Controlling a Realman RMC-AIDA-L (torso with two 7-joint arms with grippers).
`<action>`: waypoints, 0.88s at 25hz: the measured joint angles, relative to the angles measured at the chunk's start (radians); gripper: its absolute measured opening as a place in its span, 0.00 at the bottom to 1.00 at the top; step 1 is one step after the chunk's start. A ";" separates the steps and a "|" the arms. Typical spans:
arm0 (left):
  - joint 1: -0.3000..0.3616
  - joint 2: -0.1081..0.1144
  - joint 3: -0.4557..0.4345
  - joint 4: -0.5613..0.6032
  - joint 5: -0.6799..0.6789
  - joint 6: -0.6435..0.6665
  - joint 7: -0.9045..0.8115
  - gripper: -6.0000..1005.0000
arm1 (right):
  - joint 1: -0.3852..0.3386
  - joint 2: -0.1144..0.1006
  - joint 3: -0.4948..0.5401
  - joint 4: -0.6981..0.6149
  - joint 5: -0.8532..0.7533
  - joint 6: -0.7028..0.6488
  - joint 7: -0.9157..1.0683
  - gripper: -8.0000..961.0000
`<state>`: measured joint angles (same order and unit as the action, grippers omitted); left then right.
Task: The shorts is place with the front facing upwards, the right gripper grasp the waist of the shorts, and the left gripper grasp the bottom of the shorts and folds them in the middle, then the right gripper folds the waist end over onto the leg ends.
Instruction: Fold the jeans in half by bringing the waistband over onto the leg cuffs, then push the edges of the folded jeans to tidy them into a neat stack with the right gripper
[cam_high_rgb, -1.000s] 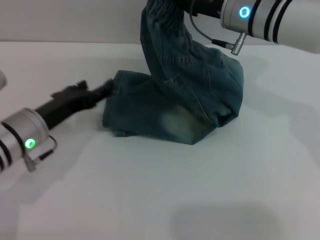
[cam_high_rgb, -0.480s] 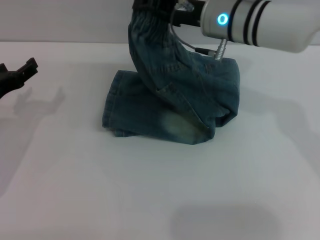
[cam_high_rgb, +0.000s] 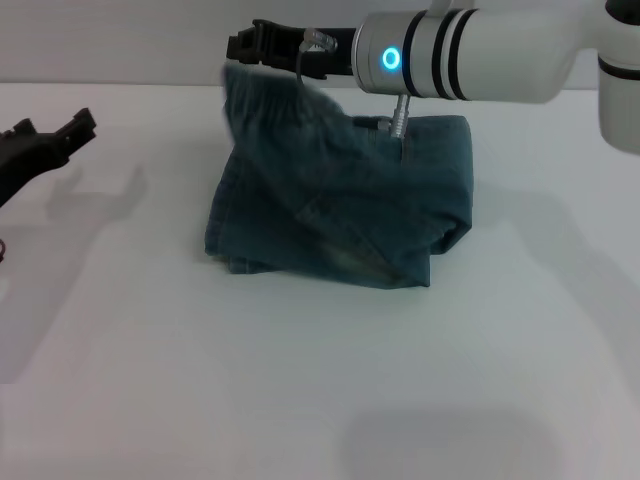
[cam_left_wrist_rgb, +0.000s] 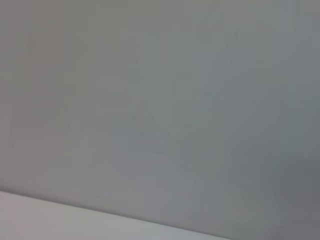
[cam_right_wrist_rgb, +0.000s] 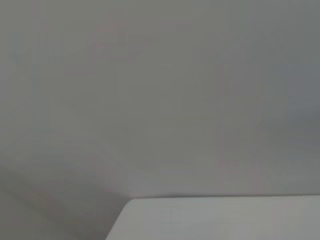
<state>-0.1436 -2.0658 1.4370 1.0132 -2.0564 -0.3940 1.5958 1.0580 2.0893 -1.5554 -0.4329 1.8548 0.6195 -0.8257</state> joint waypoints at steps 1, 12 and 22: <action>-0.007 0.000 0.002 -0.003 0.000 -0.002 0.000 0.86 | -0.001 0.000 -0.002 0.002 0.000 0.005 -0.001 0.05; -0.024 -0.002 0.007 -0.010 -0.001 -0.034 0.002 0.86 | -0.084 -0.003 -0.067 -0.080 -0.017 -0.032 -0.122 0.30; -0.042 -0.002 0.007 -0.029 0.005 -0.050 0.003 0.86 | -0.320 -0.005 -0.246 -0.392 -0.472 -0.617 -0.061 0.50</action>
<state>-0.1855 -2.0677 1.4442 0.9838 -2.0515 -0.4438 1.5984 0.7379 2.0847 -1.8012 -0.8246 1.3829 0.0023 -0.8864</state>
